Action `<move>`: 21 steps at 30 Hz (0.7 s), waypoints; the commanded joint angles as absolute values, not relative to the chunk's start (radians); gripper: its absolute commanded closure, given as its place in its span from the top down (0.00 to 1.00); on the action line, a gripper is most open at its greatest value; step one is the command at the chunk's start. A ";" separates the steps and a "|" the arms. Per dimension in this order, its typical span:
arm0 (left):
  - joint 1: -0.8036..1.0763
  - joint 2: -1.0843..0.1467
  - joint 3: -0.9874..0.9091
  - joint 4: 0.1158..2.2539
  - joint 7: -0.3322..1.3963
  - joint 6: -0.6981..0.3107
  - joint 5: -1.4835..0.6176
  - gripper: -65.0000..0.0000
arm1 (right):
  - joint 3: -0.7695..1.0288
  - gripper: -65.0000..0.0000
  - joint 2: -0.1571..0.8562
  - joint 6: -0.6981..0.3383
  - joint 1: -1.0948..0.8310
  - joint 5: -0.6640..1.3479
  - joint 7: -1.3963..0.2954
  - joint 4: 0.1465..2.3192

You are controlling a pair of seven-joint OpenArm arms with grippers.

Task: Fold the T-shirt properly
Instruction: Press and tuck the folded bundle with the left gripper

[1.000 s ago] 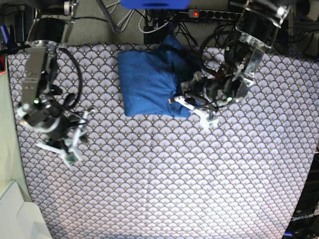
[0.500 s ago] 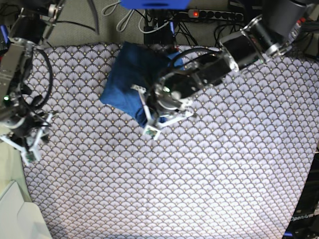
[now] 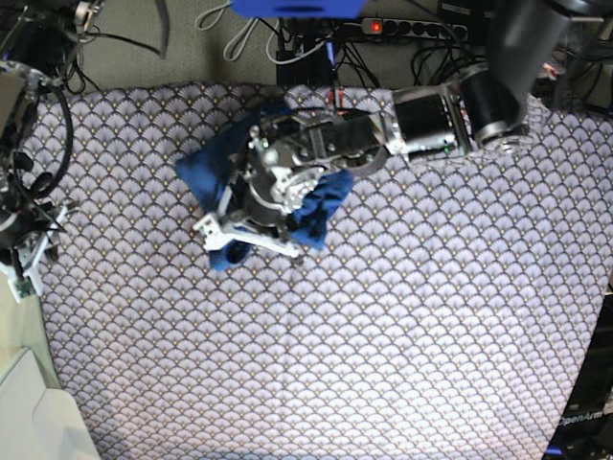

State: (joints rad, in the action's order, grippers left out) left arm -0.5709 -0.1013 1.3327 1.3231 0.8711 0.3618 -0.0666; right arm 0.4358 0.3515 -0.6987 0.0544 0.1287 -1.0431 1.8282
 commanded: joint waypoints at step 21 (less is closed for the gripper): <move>-0.601 -0.019 1.322 1.233 0.848 0.309 0.094 0.06 | 0.453 0.39 0.367 -0.698 0.044 0.128 -1.030 1.845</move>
State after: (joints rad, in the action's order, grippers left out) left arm -0.5713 -0.0326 1.3315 1.2190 0.8627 0.2947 0.0708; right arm 0.4503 0.3511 -0.6991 0.0296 0.1280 -1.0473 1.8282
